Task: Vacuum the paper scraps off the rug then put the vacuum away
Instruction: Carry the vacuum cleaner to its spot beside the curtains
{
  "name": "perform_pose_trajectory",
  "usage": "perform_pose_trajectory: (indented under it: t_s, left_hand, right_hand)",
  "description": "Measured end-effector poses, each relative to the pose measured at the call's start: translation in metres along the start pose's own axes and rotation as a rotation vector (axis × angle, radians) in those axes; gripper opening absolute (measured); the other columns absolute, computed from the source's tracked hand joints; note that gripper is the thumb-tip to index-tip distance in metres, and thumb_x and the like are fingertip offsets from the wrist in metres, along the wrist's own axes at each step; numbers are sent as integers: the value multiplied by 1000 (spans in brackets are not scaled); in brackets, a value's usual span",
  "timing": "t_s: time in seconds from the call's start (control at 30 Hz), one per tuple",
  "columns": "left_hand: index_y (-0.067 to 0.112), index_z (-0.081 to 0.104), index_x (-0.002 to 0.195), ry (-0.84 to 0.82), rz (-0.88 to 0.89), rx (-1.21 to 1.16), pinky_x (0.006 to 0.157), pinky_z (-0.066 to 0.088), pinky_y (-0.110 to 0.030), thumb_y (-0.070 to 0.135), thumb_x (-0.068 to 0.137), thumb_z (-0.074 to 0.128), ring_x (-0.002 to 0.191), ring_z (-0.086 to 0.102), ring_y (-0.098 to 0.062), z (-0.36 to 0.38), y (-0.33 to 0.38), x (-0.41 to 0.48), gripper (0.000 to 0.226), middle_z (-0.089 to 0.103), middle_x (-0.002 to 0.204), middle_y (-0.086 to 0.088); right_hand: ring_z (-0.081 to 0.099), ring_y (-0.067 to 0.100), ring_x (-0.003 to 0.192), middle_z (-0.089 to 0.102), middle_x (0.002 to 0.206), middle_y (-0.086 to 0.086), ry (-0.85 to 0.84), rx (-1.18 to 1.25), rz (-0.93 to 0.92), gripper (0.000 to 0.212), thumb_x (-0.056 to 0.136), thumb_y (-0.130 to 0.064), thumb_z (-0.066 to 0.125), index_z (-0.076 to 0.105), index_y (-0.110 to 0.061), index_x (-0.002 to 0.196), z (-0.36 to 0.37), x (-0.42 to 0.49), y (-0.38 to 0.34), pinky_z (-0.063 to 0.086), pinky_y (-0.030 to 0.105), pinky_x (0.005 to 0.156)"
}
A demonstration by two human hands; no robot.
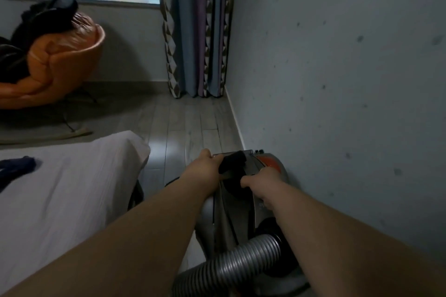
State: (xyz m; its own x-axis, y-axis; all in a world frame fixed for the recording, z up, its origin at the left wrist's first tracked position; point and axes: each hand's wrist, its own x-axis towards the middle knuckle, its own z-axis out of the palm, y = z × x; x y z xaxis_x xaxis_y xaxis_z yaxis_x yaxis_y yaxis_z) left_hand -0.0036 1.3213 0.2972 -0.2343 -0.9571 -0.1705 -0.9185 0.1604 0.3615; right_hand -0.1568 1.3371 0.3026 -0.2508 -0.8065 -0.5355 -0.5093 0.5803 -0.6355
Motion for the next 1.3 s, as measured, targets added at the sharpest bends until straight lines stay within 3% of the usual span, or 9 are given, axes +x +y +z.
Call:
perform_pose_trajectory:
  t_s: [0.07,0.27,0.47,0.63,0.83,0.93,1.0,1.07,1.3]
  left_hand:
    - [27,35,139,11,14,2,82,45,-30,22,93,52,93,52,-23,-16,-17,44,49,35,120,-7]
    - [28,33,142,-101,23,112,99,43,-37,26,95,49,114,50,-31,-59,-66,176,50,30,139,-12]
    - [27,34,143,-128,-15,216,103,41,-43,25,93,53,123,45,-33,-92,-84,300,53,23,147,-12]
    - [25,39,140,-173,-61,217,103,41,-43,15,91,52,120,46,-34,-121,-109,414,51,28,142,-12]
    - [28,41,137,-150,-106,261,100,40,-44,12,90,53,116,46,-34,-156,-134,532,51,34,132,-11]
    - [26,39,140,-166,-116,206,105,37,-46,12,91,52,123,42,-35,-164,-152,593,53,29,140,-12]
    - [25,36,142,-168,-97,188,107,35,-44,14,92,51,128,38,-36,-167,-165,630,53,23,146,-12]
    - [25,36,143,-161,-63,205,109,34,-43,17,93,51,130,36,-36,-169,-181,679,53,20,149,-12]
    - [30,31,144,-215,-40,238,105,33,-42,22,93,50,129,36,-35,-164,-227,813,55,20,149,-13]
  right_hand:
    - [63,36,91,62,102,19,9,3,8,53,75,-20,75,57,3,119,-1,36,-35,57,48,83]
    - [58,39,106,56,124,23,15,34,30,67,81,-17,73,44,4,138,-13,145,-136,55,46,87]
    - [64,38,94,62,108,23,33,27,-3,52,77,-16,73,55,5,121,-14,253,-222,58,48,82]
    - [63,37,93,62,107,22,2,-17,-30,51,79,-20,72,55,5,121,-22,355,-290,58,44,81]
    - [61,37,91,59,101,20,-28,-69,-61,54,77,-23,72,54,1,121,-24,461,-366,58,49,81]
    - [60,33,81,54,81,14,-17,-87,-64,38,80,-24,71,54,-2,106,-23,517,-403,58,44,77]
    - [60,32,80,53,79,13,-1,-105,-57,32,81,-25,70,50,-6,97,-23,552,-424,58,41,77]
    - [62,34,83,58,87,16,17,-98,-39,33,80,-25,71,51,-6,98,-16,597,-445,58,43,79]
    - [60,35,104,59,120,18,-2,-69,36,62,76,-28,72,52,-2,129,3,730,-495,53,40,90]
